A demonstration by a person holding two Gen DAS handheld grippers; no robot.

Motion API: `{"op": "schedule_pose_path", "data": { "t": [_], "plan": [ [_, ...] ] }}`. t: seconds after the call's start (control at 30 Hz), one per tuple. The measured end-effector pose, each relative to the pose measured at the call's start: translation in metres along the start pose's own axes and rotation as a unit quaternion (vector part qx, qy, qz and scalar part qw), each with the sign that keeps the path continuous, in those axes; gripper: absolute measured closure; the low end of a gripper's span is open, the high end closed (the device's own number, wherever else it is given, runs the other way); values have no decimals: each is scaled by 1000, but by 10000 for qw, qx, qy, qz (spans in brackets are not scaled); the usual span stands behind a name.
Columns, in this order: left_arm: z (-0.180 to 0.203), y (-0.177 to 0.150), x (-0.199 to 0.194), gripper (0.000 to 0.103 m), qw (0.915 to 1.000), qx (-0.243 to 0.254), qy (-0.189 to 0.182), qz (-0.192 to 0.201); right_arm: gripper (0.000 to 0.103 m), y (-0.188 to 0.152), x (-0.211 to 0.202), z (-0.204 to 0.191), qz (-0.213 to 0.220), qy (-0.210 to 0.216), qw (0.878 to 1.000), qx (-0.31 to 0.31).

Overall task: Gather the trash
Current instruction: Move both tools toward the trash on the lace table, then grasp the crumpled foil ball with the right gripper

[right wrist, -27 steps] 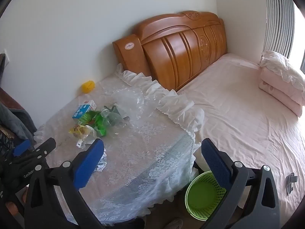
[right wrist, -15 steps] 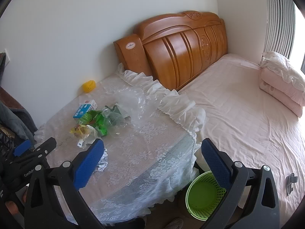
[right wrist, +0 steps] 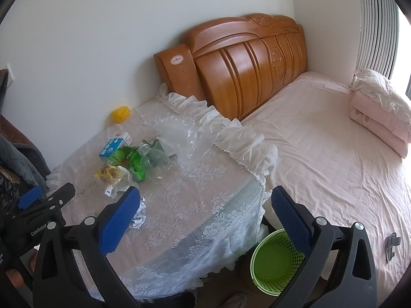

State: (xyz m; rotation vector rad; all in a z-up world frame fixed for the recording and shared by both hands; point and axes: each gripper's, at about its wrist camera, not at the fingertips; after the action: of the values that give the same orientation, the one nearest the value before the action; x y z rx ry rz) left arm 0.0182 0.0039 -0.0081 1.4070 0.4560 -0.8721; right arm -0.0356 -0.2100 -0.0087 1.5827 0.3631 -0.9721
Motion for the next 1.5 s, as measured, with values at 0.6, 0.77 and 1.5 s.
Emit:
{"op": "schedule_pose_path", "data": {
  "t": [0.6,0.77,1.5],
  "plan": [
    [-1,0,-1,7,10000,0,3,5,2,0,-2,-1,24,18,10000,15],
    [-4,-1,-1,7,10000,13,-12,-11,2,0,0,1,-108,-2,9999,5],
    [-92,-82,28,7,9952,-575,62,-795,2,-66,83,-55,-980,673,9908,-652]
  ]
}}
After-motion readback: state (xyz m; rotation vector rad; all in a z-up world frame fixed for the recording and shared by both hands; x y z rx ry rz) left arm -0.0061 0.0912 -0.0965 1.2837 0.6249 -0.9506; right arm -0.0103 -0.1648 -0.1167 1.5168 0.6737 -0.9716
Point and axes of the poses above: each gripper's, at about its wrist camera, not at the fingertips, and x roughly the way its jaws point, z to its right, y to its top, and after that the axes turned 15 degrees about -y, right-handed
